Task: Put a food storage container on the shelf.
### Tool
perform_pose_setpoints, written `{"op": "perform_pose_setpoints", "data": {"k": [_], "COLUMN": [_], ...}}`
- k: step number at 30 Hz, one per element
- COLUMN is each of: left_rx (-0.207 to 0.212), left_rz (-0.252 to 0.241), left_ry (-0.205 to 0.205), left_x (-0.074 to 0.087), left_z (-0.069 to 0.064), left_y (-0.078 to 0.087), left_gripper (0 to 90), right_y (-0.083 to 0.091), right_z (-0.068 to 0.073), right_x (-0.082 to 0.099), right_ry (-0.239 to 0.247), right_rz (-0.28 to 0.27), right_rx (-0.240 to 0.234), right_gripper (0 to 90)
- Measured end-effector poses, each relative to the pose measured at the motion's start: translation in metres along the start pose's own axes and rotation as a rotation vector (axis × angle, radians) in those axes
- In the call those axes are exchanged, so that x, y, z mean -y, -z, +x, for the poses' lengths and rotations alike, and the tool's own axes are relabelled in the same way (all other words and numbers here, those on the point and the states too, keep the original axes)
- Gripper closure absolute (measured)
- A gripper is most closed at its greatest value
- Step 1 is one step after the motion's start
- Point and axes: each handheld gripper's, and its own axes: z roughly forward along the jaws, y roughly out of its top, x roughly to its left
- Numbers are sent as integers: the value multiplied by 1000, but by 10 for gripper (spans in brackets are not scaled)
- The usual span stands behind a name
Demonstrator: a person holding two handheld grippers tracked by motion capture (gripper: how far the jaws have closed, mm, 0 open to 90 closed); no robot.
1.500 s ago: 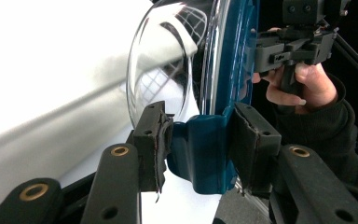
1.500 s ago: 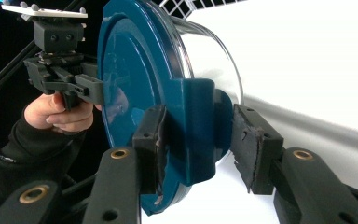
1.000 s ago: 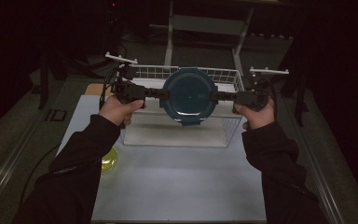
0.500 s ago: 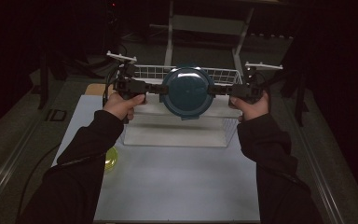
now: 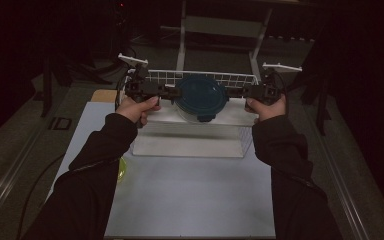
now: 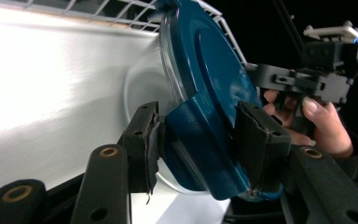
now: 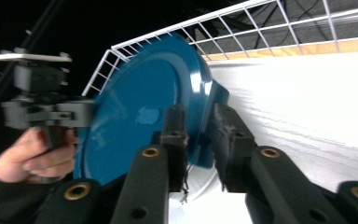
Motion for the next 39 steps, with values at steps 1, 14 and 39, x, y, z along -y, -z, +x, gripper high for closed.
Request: {"op": "perform_pose_setpoints", "data": {"k": [1,14,39], "left_rx": [0,-86,-213], "left_rz": [0,-53,-142], "left_ry": [0,-103,-503], "left_x": [0,4,77], "left_z": [0,-12,-71], "left_y": [0,4,26], "left_gripper": [512,432,3], "right_y": [0,-4,26], "right_z": [0,1,38], "right_x": [0,4,48], "right_ry": [0,33,305], "right_rz": [0,-12,19], "right_rx": [0,17,139], "right_gripper": [742,619,900]}}
